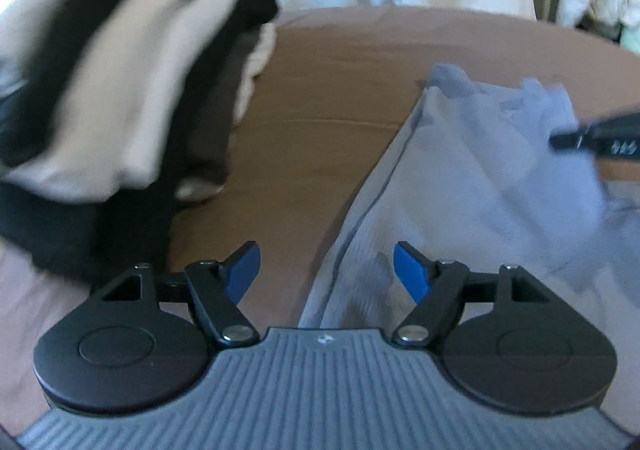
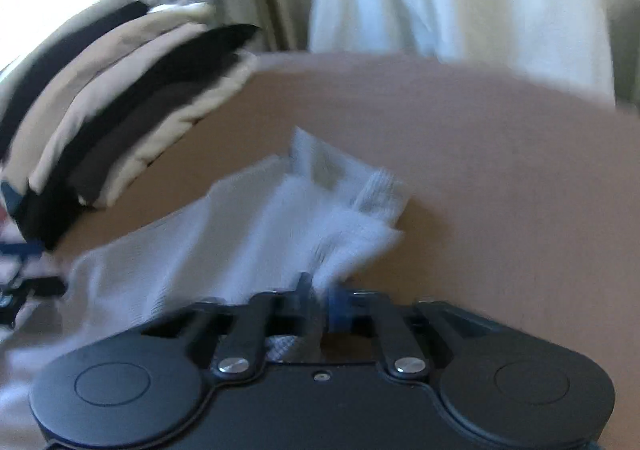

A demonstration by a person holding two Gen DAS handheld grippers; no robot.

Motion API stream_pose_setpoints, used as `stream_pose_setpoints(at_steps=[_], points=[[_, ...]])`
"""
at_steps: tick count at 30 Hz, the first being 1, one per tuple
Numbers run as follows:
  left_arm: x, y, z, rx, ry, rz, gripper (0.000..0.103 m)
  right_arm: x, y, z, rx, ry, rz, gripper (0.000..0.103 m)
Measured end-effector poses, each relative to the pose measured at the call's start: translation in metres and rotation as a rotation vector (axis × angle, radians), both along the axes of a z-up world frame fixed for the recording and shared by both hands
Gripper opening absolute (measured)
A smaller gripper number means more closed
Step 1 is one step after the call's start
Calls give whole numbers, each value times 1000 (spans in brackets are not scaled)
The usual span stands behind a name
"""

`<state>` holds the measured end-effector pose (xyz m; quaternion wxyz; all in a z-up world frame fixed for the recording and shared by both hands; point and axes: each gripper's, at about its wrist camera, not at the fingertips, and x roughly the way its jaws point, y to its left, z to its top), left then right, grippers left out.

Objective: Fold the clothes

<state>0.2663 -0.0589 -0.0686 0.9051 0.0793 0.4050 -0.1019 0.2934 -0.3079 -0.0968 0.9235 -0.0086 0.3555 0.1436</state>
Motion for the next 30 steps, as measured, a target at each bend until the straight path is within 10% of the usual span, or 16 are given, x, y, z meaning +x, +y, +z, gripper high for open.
stream_pose_setpoints(at_steps=[1,3,4,7,11,15,20,26,30], points=[[9,-7,-3,21,2,-28,66,-4,1,6,-19,-48,2,6],[28,-20,-8,62,7,-84,7,-9,5,14,-55,-97,19,6],[37,-26,-11,84,9,-111,6,-10,8,17,-79,-109,32,6],[32,-42,-6,172,-82,-122,5,-10,14,24,-149,-140,72,5],[29,-32,22,40,-197,-38,5,3,2,42,-92,-192,31,5],[55,-41,-2,94,-61,-44,15,31,-4,19,-113,-100,-10,8],[53,-43,-5,206,-51,-68,53,46,-38,1,28,77,-210,71],[60,3,18,-112,47,-23,50,45,-89,-19,683,366,-266,84],[71,9,7,-321,293,-56,47,81,-92,-41,748,402,-256,91]])
